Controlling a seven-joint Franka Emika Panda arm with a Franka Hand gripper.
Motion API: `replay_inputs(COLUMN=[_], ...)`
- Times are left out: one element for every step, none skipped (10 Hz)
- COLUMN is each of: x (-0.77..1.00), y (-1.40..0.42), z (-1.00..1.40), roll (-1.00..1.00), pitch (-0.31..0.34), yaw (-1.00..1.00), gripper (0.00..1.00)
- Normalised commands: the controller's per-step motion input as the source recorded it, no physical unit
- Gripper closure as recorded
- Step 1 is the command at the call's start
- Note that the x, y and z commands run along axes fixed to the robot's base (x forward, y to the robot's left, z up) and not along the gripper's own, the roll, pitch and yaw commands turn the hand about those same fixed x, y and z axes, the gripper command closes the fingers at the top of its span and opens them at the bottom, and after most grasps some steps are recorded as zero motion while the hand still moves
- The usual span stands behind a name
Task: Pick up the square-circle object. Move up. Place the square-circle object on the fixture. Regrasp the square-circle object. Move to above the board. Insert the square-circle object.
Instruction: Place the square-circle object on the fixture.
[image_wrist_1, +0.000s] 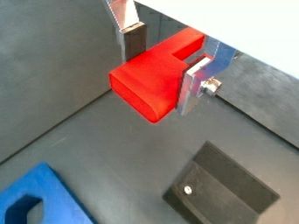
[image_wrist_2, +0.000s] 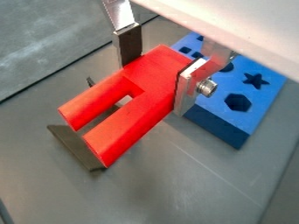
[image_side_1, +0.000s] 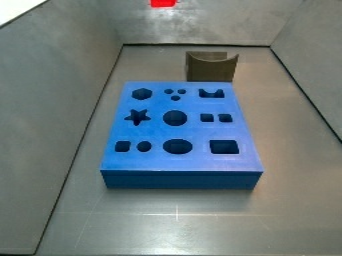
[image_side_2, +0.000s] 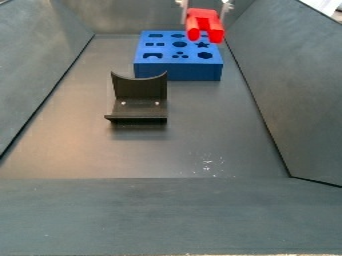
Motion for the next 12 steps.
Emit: replay_inputs(x=[1.0, 1.0, 1.0, 1.0, 1.0, 1.0, 1.0, 1.0, 1.0, 0.89, 0.79, 0.68], y=[-0.14, -0.12, -0.11, -0.09, -0.08, -0.07, 0.24, 0.26, 0.25, 0.13, 0.08, 0.07], z=[0.03, 0.03, 0.02, 0.02, 0.02, 0.02, -0.11, -0.12, -0.1, -0.04, -0.01, -0.01], roll=[-0.08, -0.07, -0.06, -0.05, -0.04, -0.03, -1.0, -1.0, -1.0, -1.0, -1.0, -1.0], pitch=[0.129, 0.13, 0.134, 0.135, 0.137, 0.141, 0.068, 0.067, 0.07, 0.091, 0.106, 0.116], yaw=[0.03, 0.03, 0.02, 0.02, 0.03, 0.03, 0.06, 0.05, 0.03, 0.02, 0.01, -0.01], gripper=[1.0, 1.0, 1.0, 1.0, 1.0, 1.0, 1.0, 1.0, 1.0, 1.0, 1.0, 1.0])
